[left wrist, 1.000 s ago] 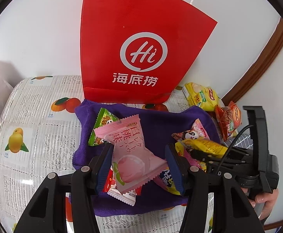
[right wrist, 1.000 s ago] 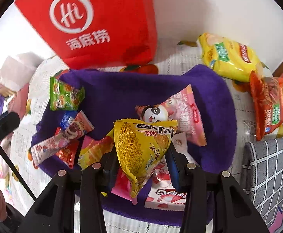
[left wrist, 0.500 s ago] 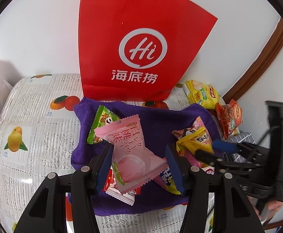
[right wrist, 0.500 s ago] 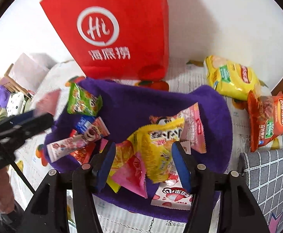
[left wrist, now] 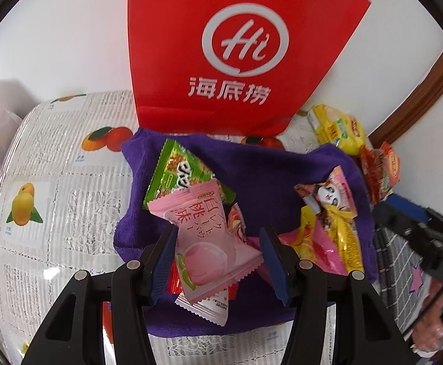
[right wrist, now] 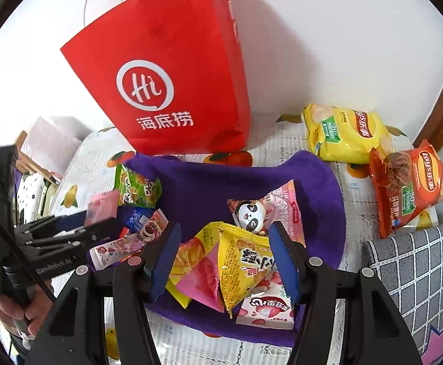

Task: Organize snacks
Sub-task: 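Lower the pink peach packet onto the towel and open the left tool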

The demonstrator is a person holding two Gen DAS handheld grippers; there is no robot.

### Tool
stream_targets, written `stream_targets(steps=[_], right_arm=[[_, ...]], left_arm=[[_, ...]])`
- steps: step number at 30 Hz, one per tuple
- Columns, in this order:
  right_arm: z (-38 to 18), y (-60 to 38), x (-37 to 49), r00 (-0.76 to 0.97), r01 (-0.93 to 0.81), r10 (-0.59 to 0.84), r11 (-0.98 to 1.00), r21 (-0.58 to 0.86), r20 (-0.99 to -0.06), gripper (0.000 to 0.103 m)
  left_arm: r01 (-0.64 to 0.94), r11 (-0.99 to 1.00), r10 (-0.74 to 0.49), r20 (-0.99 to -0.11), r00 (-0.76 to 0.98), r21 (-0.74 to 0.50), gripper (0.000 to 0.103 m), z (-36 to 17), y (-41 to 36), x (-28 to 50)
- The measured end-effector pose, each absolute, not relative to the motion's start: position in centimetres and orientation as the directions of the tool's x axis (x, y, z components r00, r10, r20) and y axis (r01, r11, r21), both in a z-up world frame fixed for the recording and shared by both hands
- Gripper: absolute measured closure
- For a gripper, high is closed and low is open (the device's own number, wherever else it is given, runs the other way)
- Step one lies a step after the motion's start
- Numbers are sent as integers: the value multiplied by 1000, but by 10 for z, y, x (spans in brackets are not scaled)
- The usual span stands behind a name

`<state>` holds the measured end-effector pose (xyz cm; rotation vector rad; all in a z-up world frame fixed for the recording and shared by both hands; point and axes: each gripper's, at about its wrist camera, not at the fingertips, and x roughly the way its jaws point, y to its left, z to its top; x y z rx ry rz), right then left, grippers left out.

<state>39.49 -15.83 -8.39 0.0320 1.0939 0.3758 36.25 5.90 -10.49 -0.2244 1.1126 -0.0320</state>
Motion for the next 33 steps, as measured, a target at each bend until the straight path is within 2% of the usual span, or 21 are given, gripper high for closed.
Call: stream_targets(steps=[24,33], right_arm=[[-87,-154,392,395,-291,303,937,195,-868,43],[-86,-154,391,404,-290,295,939,185,-866,43]], left_arm=[[-85,983,-123,-927,354,-162,49,-125,51,367],[-96,981,-120,-918,378,-168,47,-116,56,364]])
